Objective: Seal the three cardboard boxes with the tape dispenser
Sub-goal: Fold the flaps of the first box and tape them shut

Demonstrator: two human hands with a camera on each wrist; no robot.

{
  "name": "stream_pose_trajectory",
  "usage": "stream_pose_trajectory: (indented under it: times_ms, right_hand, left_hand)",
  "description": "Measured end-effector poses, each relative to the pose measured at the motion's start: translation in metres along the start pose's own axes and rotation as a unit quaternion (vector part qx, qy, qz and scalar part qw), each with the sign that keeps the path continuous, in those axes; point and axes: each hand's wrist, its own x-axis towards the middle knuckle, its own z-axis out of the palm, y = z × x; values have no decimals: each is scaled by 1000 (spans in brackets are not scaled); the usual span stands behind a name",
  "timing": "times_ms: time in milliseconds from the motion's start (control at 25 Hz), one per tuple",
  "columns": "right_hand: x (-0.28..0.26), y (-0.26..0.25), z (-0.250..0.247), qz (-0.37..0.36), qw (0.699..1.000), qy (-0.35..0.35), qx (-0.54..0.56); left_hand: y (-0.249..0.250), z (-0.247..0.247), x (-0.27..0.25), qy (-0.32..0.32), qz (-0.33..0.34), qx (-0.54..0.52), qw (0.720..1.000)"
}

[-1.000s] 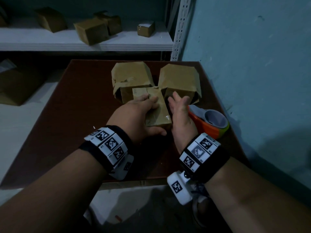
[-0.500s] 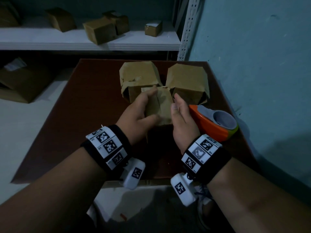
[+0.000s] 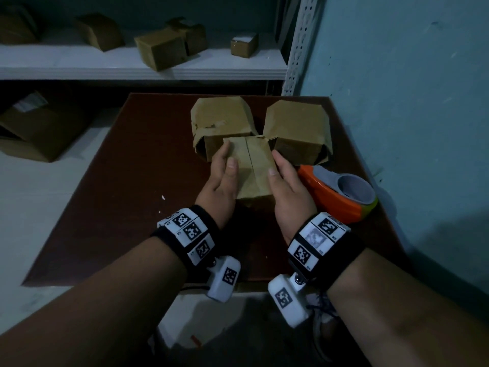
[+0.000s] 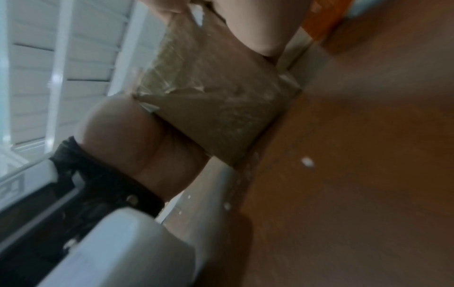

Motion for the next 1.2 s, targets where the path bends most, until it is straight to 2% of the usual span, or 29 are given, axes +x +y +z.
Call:
stream_pose_trajectory:
  times_ms: [160, 280, 400, 560, 640, 800, 920, 1040, 1200]
  right_hand:
    - [-2, 3, 2, 14, 999, 26, -26]
    - [0, 4, 3, 9, 998, 39, -39]
    - [3, 7, 2, 1, 999, 35, -34]
    - [5, 13, -1, 8, 1000, 14, -17]
    - [7, 16, -1, 6, 1000, -7, 19]
    - [13, 21, -1, 25, 999, -23, 16]
    - [14, 20, -3, 52, 999, -6, 13]
    - [11, 19, -3, 21, 1000, -16, 2]
    - [16, 22, -2, 23, 998, -34, 44]
  left_hand:
    - [-4, 5, -2, 27, 17, 3, 999]
    - [2, 7, -7, 37, 2, 6, 999]
    - [4, 2, -3, -10, -12, -2, 1000]
    - [-12, -8, 8, -105, 29, -55, 993]
    - [-16, -7, 13, -134, 38, -37, 989]
    - [-17, -6, 14, -142, 15, -1, 990]
    - [-21, -11, 13, -160, -8, 10, 987]
    - [-20, -12, 14, -159, -21, 17, 987]
    - [-19, -13, 14, -163, -11, 16, 986]
